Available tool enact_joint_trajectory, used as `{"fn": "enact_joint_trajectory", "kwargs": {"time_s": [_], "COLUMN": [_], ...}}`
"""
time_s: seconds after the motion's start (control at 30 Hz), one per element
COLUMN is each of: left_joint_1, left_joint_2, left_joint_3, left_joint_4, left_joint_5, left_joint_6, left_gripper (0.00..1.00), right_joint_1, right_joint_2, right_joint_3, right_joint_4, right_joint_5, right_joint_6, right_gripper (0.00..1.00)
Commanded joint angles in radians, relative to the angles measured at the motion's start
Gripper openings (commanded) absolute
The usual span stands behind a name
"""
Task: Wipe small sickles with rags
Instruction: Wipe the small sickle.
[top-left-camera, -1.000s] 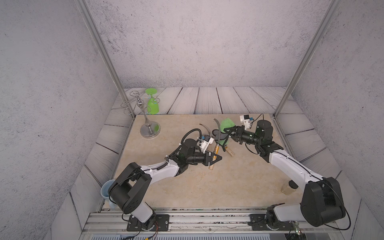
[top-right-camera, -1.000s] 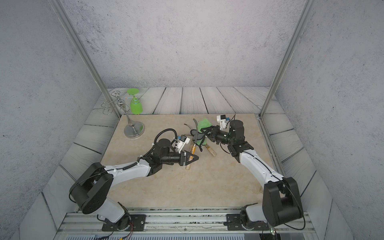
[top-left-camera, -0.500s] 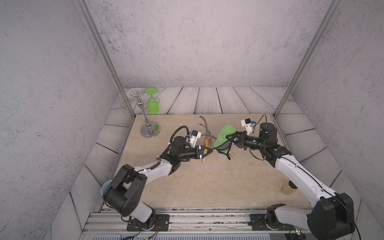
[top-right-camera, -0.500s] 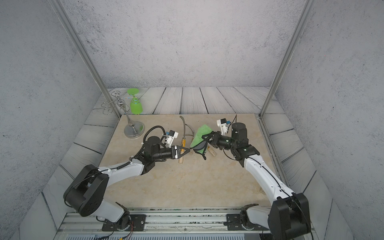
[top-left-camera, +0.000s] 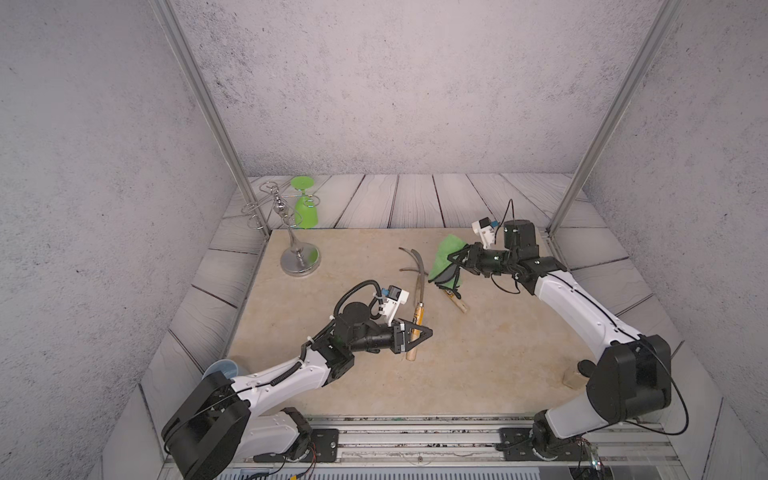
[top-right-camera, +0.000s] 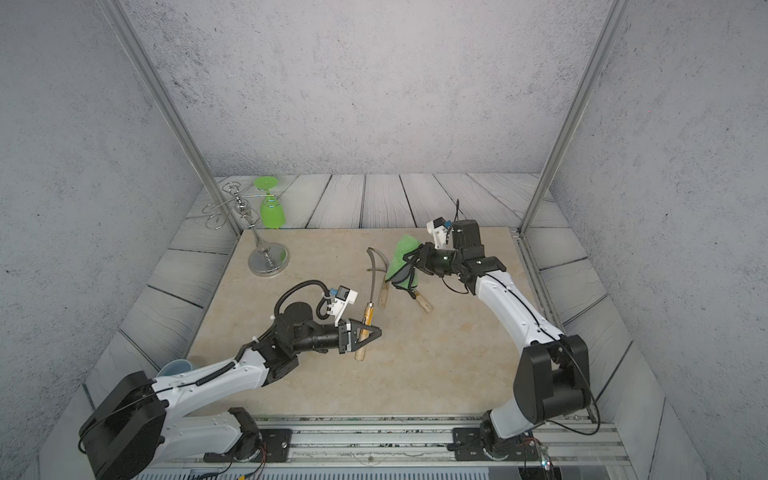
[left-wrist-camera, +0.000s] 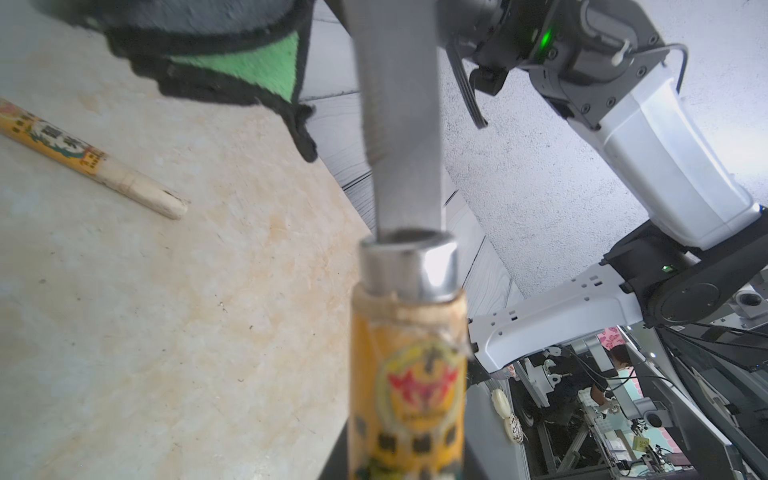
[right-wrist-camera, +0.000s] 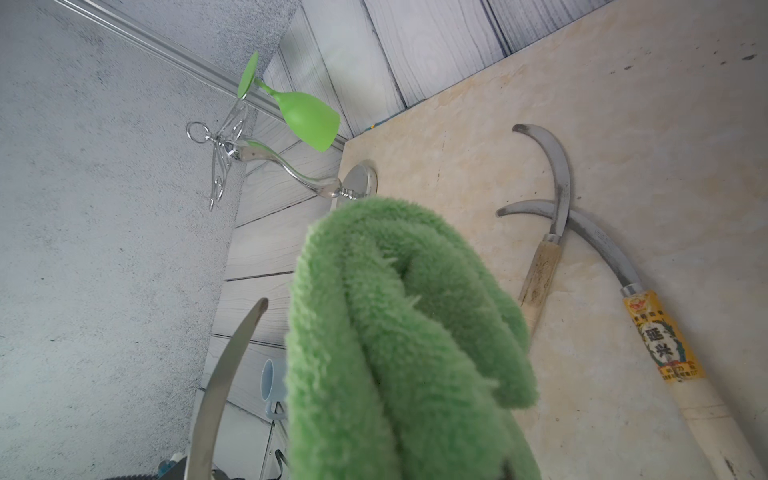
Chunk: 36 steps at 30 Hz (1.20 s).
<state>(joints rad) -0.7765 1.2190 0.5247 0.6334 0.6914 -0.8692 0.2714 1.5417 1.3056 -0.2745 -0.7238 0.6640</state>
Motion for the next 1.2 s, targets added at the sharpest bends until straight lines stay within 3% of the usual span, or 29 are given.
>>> {"fn": "enact_joint_trajectory", "kwargs": {"time_s": [0.0, 0.23, 0.53, 0.93, 1.17], "left_joint_1": [-0.012, -0.038, -0.052, -0.029, 0.015], "left_joint_2": [0.017, 0.094, 0.179, 0.158, 0.215], "left_joint_3": [-0.011, 0.011, 0.008, 0.065, 0.100], "left_joint_4": [0.074, 0.165, 0.300, 0.148, 0.173], "left_joint_5": [-0.018, 0.001, 0.020, -0.019, 0.020], "left_joint_6": [-0.024, -0.063, -0.120, -0.028, -0.031], "left_gripper": [0.00, 0.00, 0.00, 0.00, 0.00], "right_joint_1": [0.028, 0.083, 0.106, 0.127, 0.156], "right_joint_2": [0.047, 0.106, 0.101, 0.004, -0.047], "right_joint_3": [0.058, 0.133, 0.098, -0.006, -0.031], "right_joint_4": [-0.028, -0.008, 0.114, 0.222, 0.267], "right_joint_5": [-0.026, -0.061, -0.158, -0.218, -0.231], "right_joint_6": [-0.045, -0.043, 0.009, 0.075, 0.111], "right_gripper": [0.17, 0.17, 0.17, 0.17, 0.17]}}
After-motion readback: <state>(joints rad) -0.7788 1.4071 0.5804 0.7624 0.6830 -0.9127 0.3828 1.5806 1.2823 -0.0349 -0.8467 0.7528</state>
